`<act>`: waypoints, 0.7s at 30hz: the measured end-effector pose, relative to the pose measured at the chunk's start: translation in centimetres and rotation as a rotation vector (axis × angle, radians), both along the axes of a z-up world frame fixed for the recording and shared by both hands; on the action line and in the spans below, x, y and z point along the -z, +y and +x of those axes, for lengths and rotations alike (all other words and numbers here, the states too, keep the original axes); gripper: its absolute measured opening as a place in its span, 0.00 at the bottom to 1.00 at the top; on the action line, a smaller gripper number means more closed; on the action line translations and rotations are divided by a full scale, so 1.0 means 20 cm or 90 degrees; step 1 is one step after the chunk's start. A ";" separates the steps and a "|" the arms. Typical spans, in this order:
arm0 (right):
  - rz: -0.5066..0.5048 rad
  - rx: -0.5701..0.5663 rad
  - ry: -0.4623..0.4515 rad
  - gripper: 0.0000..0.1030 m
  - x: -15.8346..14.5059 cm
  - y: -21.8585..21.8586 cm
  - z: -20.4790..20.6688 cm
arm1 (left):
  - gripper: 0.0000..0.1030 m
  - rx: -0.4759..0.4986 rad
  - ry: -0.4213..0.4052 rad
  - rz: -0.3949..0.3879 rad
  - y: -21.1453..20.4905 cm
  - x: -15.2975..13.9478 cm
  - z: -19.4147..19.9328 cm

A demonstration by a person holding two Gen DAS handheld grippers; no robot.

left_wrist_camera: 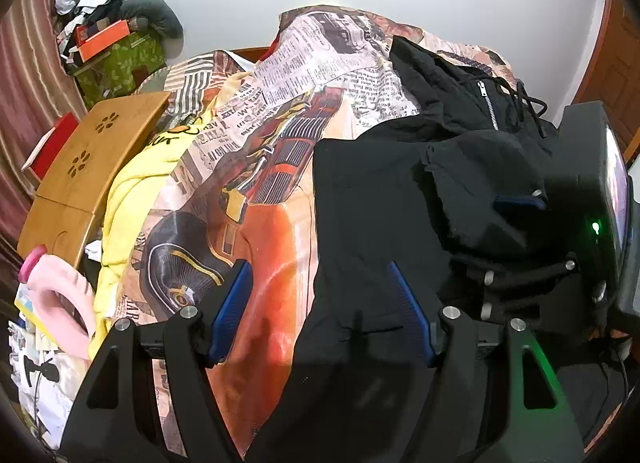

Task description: Fold large clothes

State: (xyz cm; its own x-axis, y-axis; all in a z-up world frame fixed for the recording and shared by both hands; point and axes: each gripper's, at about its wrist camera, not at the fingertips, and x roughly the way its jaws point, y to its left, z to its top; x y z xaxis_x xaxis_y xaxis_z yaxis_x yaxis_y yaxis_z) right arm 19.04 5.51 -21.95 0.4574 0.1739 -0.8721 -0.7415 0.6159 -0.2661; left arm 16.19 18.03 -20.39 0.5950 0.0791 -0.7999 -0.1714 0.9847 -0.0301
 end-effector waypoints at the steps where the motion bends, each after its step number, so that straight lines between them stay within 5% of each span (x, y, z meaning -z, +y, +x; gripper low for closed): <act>1: 0.005 0.004 0.004 0.43 0.00 0.00 0.01 | 0.66 0.000 -0.002 0.001 0.00 -0.01 0.00; 3: 0.027 0.010 0.032 0.27 -0.02 -0.02 0.02 | 0.66 0.001 -0.006 0.003 -0.02 -0.02 0.00; 6: 0.043 0.028 0.023 0.19 -0.04 -0.06 0.02 | 0.66 0.005 -0.015 0.007 -0.04 -0.06 -0.01; 21: 0.296 0.204 0.003 0.16 -0.49 -0.68 0.02 | 0.66 0.050 -0.066 0.027 -0.26 -0.25 0.00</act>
State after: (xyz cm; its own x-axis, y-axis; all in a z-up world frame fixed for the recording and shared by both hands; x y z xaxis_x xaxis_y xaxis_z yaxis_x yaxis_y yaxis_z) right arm 19.48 -8.02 -12.17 0.5466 0.3940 -0.7389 -0.4989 0.8619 0.0905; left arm 16.10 12.76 -15.32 0.6795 0.0619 -0.7310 -0.0924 0.9957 -0.0015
